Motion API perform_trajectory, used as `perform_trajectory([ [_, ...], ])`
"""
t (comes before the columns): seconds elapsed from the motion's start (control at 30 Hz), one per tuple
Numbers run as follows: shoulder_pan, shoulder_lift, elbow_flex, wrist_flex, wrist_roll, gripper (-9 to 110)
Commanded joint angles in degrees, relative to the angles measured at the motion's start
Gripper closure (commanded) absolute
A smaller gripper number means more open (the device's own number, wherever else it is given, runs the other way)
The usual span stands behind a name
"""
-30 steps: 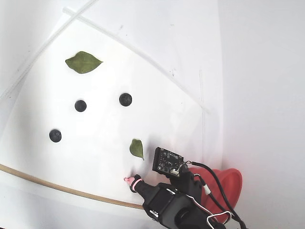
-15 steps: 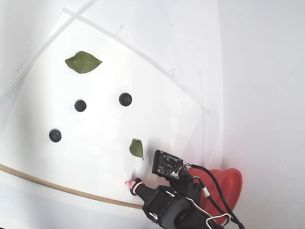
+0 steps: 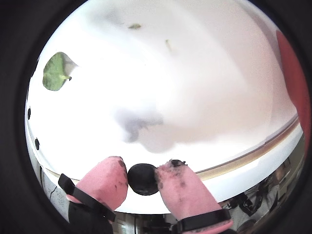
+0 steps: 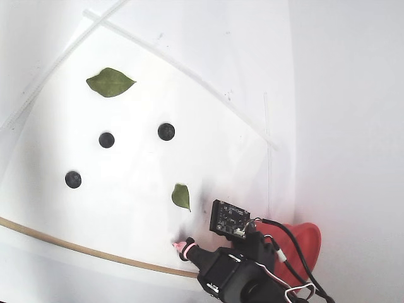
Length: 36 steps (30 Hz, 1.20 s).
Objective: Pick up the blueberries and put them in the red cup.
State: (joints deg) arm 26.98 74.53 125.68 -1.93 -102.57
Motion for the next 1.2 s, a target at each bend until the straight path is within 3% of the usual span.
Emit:
perform_trajectory([
  [0.0, -0.18, 8.0, -0.09, 1.23, -0.26, 91],
  [1.17, 1.76, 32.87, -0.26, 17.49, -2.11, 91],
])
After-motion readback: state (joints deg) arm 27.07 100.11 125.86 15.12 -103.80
